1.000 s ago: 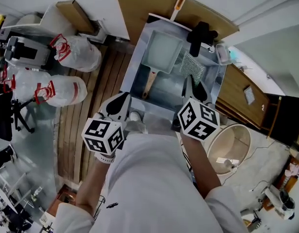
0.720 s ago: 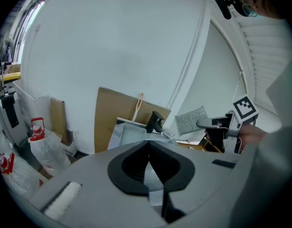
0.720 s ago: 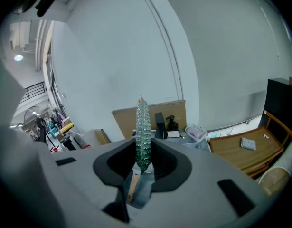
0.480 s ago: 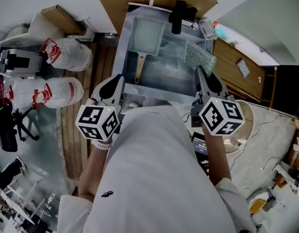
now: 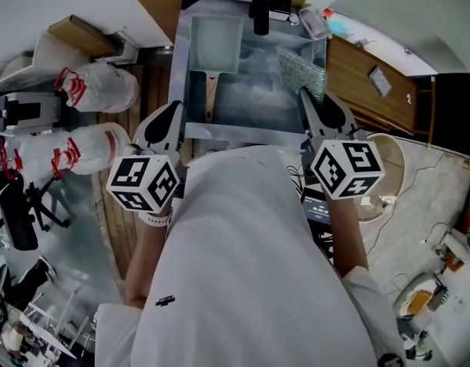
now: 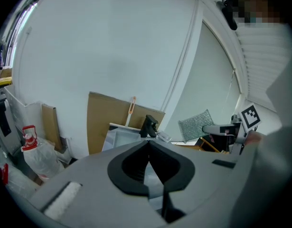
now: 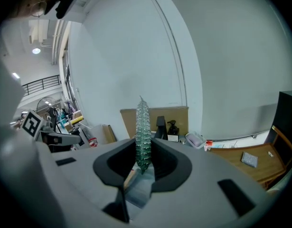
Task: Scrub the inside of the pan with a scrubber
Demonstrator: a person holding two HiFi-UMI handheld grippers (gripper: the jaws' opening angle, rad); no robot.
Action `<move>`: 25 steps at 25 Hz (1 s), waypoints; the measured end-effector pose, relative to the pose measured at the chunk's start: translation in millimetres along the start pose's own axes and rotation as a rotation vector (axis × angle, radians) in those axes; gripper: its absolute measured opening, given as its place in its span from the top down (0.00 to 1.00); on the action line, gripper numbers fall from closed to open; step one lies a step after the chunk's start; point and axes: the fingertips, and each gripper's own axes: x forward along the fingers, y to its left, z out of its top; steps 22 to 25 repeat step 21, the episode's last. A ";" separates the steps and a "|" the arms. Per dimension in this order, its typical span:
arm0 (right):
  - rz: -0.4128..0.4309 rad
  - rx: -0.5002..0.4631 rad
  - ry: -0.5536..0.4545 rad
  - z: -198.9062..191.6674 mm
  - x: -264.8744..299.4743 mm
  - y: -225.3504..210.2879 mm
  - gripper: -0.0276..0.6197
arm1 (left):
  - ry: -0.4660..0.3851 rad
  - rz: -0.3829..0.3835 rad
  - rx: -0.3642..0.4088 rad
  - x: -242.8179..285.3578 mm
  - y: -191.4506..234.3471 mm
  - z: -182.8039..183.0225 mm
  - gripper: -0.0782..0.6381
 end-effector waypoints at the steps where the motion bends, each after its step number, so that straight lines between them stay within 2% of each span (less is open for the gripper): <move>1: 0.003 0.005 0.004 -2.0 0.6 1.1 0.85 | 0.000 -0.002 0.000 0.1 0.0 0.8 0.88; 25: 0.015 0.007 0.045 -20.4 -8.5 23.4 0.85 | 0.025 -0.030 -0.001 -14.3 0.3 -9.6 0.88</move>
